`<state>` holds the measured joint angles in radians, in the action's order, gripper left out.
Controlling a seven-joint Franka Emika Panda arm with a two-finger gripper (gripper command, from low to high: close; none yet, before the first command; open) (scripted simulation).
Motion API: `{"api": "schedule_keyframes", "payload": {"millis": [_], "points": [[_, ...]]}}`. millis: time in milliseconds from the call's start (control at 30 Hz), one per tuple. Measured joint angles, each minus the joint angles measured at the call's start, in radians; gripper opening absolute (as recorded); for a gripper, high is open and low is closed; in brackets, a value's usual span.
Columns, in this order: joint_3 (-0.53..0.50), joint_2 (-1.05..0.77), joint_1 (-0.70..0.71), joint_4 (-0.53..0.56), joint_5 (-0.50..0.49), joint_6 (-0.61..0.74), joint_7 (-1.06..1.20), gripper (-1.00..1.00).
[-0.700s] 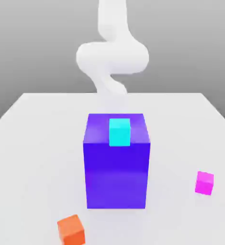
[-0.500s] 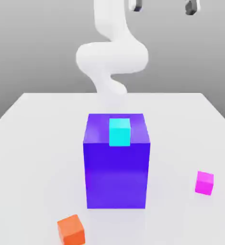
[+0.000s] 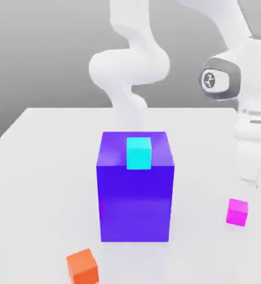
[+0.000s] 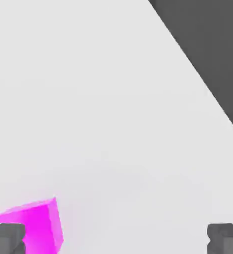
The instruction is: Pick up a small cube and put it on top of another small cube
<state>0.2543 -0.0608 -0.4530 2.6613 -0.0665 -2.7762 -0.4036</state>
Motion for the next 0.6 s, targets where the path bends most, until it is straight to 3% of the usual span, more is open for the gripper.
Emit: {"api": "schedule_keyframes", "payload": {"millis": [233, 267, 500, 600], "points": [[-0.116, -0.256, -0.116, -0.013, -0.165, -0.182, -0.089, 0.00], [-0.135, -0.282, -0.133, -0.019, -0.177, -0.203, -0.099, -1.00], [-0.136, -0.284, -0.133, -0.019, -0.180, -0.203, -0.102, -1.00], [-0.087, -0.197, -0.098, 0.000, -0.118, -0.136, -0.054, -1.00]]}}
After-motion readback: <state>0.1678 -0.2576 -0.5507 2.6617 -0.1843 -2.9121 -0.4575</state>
